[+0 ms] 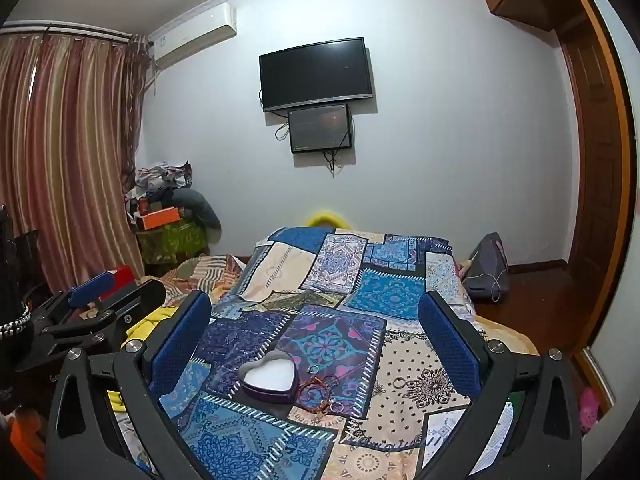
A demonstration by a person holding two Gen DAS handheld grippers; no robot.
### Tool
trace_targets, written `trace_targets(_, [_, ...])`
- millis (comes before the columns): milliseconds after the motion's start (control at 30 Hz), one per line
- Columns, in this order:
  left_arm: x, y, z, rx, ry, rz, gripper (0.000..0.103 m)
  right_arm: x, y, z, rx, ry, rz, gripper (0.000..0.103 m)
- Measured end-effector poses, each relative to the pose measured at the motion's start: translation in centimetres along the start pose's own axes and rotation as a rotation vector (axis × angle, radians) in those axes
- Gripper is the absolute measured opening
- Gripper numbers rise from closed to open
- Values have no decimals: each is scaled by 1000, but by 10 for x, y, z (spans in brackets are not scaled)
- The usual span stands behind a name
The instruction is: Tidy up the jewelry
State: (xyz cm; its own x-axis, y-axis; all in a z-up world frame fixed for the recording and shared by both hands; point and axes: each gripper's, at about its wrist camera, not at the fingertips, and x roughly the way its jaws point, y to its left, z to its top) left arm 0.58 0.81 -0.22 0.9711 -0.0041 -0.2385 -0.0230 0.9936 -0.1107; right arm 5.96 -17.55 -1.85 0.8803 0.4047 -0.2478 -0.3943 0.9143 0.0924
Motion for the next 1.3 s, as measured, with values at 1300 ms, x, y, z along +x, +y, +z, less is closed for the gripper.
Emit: trace_targets(1300, [-2, -3, -1, 4, -3, -15, 103, 0, -3, -1, 4, 3, -1, 103])
